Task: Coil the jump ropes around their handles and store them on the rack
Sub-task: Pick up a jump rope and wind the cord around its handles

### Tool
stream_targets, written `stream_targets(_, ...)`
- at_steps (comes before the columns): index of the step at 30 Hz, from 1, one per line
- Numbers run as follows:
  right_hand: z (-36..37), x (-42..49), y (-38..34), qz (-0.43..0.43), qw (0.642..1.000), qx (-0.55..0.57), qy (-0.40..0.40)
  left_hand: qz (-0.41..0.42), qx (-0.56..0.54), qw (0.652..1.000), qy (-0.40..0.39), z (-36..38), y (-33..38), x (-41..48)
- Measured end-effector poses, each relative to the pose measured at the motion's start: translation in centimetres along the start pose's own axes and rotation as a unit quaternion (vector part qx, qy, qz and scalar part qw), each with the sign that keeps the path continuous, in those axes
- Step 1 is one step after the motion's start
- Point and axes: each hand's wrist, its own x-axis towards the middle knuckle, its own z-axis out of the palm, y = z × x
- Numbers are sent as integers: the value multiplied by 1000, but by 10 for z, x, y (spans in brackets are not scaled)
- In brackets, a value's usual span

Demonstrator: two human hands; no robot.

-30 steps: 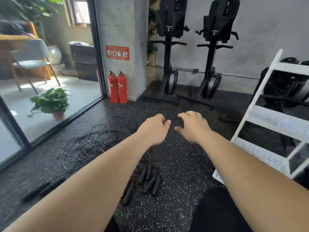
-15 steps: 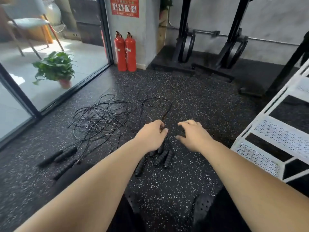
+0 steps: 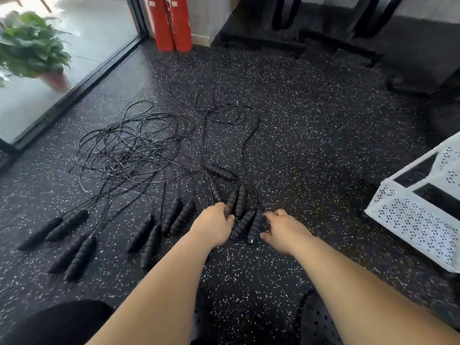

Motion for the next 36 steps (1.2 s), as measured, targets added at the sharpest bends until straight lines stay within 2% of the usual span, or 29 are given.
stream_targets(5,31,66,5,26,997,43,-59,-14,-2,1000,-28,39,0,64)
stream_targets(9,58,114,8,51,988,127,-66,-25,26,997,-68,79,2,101)
stream_targets(13,88,151,12,103,959,251,-81,-67,44,991,-109,113,-4,126)
stream_targets(18,146,199,35,164,922,349,-44,-102,-7,984,-148,137,-17,149)
stream_targets(22,126,188,26,201,895,395,-51,-122,-25,977,-173,145,-21,155)
stream_targets(24,120,183,25,206,890,404,-43,-135,-39,975,-171,151,-23,155)
stream_targets(27,127,178,22,217,862,457,-28,-144,-92,975,-142,161,-31,157)
stream_targets(30,133,174,18,224,847,481,-28,-189,-203,950,-145,163,-30,155)
stream_targets(32,131,168,13,228,824,518,-26,-207,-246,936,-142,163,-24,151)
stream_targets(36,108,147,3,230,785,574,46,-191,-265,940,-98,147,4,138)
